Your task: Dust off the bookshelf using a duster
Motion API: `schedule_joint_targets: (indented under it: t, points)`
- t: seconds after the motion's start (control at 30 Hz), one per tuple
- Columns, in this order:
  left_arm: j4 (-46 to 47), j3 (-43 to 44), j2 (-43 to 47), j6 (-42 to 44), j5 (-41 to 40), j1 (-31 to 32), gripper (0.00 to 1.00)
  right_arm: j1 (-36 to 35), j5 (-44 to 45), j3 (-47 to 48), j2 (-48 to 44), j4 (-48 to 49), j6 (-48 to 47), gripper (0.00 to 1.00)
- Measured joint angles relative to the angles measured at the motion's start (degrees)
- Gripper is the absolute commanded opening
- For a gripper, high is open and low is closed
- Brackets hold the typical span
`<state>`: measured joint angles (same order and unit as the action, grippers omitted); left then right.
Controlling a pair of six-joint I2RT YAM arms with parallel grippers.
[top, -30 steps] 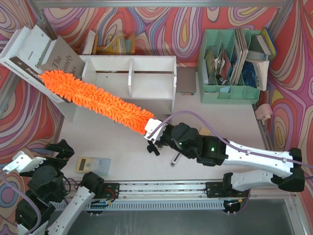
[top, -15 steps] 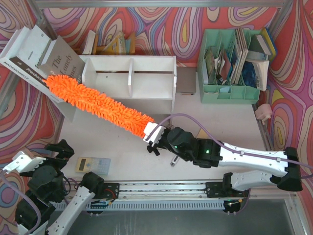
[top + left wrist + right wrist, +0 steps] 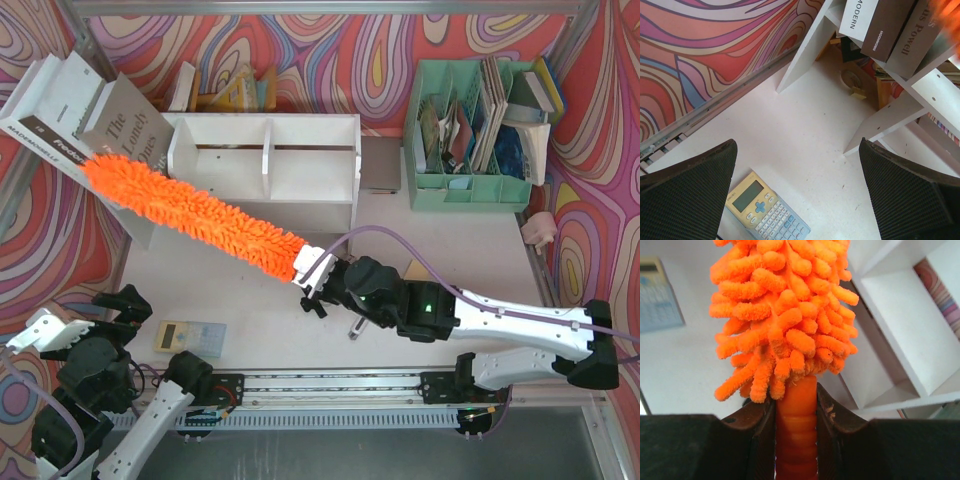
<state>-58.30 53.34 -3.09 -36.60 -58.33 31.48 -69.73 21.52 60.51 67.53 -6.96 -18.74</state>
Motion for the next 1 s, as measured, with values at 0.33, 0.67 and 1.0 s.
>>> schedule_joint_targets:
  t: [0.33, 0.67, 1.0]
  points:
    - [0.0, 0.0, 0.0, 0.0, 0.0, 0.0, 0.98, -2.3, -1.2, 10.2, 4.7, 8.1, -0.9, 0.00]
    - [0.0, -0.1, 0.0, 0.0, 0.0, 0.0, 0.98, -0.7, 1.3, 28.6, 20.7, 5.7, -9.8, 0.00]
    - [0.2, -0.2, 0.2, 0.0, 0.0, 0.0, 0.98, 5.1, -0.4, 41.4, 28.4, 4.2, -12.4, 0.00]
